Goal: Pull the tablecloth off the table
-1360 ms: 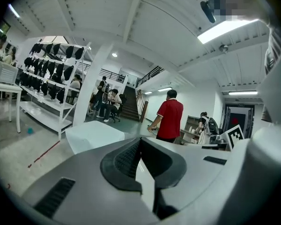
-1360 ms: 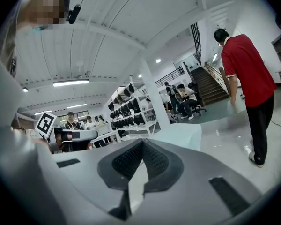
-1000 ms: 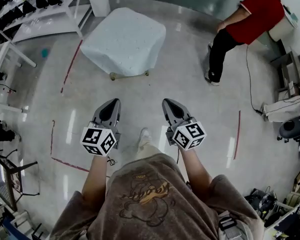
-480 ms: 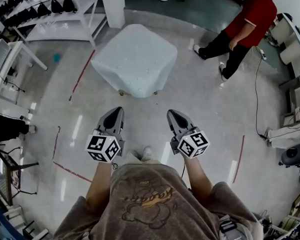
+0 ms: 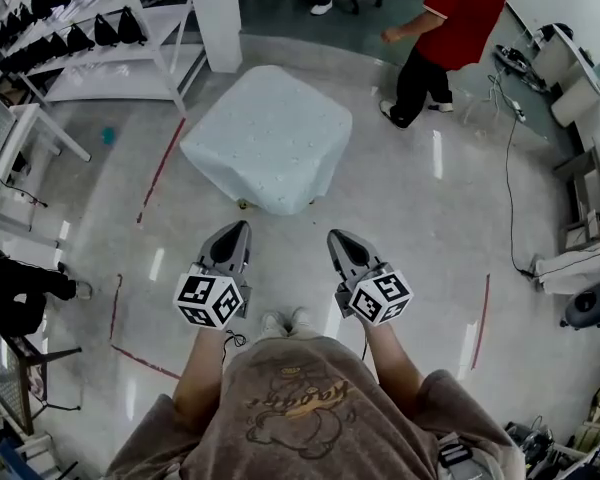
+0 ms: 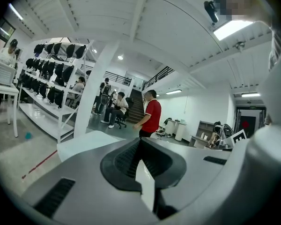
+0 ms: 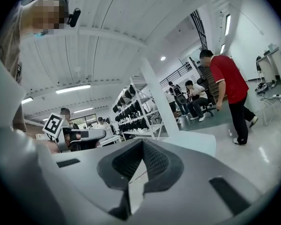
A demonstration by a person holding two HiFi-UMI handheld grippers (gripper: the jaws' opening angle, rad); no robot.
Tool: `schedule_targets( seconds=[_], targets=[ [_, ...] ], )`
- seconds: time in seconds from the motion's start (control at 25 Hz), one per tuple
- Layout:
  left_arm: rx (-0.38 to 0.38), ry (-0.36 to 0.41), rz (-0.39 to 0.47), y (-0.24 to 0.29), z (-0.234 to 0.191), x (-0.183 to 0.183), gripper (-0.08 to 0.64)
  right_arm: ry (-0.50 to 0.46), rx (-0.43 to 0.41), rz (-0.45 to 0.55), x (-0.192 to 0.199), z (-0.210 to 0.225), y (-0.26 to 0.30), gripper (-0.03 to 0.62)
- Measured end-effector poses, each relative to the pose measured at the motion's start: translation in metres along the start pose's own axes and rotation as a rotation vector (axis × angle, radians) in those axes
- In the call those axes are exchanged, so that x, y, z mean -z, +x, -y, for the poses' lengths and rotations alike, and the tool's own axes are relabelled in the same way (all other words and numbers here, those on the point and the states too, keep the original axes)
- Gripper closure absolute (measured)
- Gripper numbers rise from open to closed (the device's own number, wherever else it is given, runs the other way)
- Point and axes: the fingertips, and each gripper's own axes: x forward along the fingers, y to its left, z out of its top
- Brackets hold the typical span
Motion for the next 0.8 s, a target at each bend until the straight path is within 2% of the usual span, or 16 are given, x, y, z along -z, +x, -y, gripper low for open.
schedule_targets(
  seconds=[0.32,0.8],
  targets=[
    [-0.001,-0.037,-0.003,0.010,-0.031,-0.001,0.541,0.003,0.034,-0.006,0.006,0.004,0.032,0.586],
    [-0.001,-0.082,-0.062,0.034,-0.062,0.045,0.541,0.033,0.055,-0.070,0.053,0.025,0.068,0.586]
  ],
)
